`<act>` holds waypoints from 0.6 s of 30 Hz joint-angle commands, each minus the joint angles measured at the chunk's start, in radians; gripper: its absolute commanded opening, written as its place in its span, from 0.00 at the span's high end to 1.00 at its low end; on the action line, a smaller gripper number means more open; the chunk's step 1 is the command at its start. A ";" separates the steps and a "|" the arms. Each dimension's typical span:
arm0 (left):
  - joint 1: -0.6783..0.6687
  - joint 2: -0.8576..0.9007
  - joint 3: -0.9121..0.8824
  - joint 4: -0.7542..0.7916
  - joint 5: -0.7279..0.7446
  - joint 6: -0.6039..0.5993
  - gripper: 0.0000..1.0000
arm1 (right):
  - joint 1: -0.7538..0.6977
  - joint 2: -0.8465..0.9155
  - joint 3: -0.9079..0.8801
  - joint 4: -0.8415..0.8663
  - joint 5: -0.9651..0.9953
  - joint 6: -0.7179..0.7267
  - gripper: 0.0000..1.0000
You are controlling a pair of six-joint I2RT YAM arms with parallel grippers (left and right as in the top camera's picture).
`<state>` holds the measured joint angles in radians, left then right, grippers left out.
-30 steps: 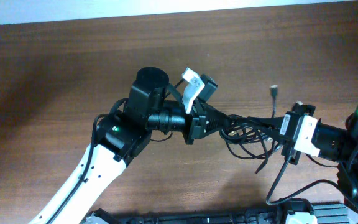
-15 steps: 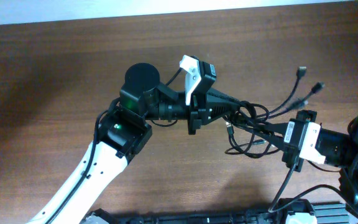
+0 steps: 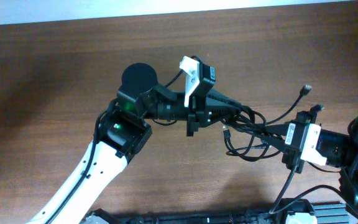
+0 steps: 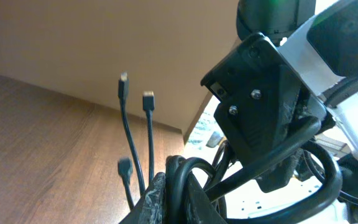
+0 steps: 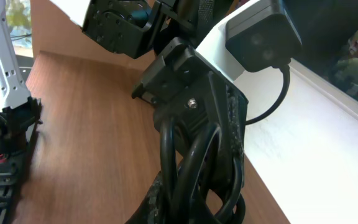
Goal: Untangle cables
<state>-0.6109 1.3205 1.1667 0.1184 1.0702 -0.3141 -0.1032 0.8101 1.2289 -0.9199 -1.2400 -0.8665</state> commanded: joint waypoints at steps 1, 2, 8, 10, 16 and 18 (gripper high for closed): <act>-0.008 -0.007 0.012 0.019 0.075 -0.010 0.95 | -0.002 0.005 0.010 -0.007 0.021 0.011 0.96; -0.008 -0.007 0.012 0.019 0.075 -0.010 0.95 | -0.002 0.005 0.010 -0.007 0.021 0.011 0.96; -0.008 -0.007 0.012 0.024 0.072 -0.010 1.00 | -0.002 0.005 0.010 -0.008 0.021 0.011 0.96; -0.008 -0.007 0.012 0.023 0.041 -0.017 1.00 | -0.002 0.005 0.010 -0.008 0.021 0.011 0.95; -0.008 -0.007 0.012 0.023 -0.158 -0.100 1.00 | -0.002 0.005 0.010 -0.009 0.021 0.011 0.95; -0.008 -0.007 0.012 0.026 -0.177 -0.112 1.00 | -0.002 0.005 0.010 -0.013 0.021 0.011 0.95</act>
<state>-0.6113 1.3205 1.1667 0.1284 0.9783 -0.3771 -0.1032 0.8116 1.2289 -0.9237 -1.2236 -0.8639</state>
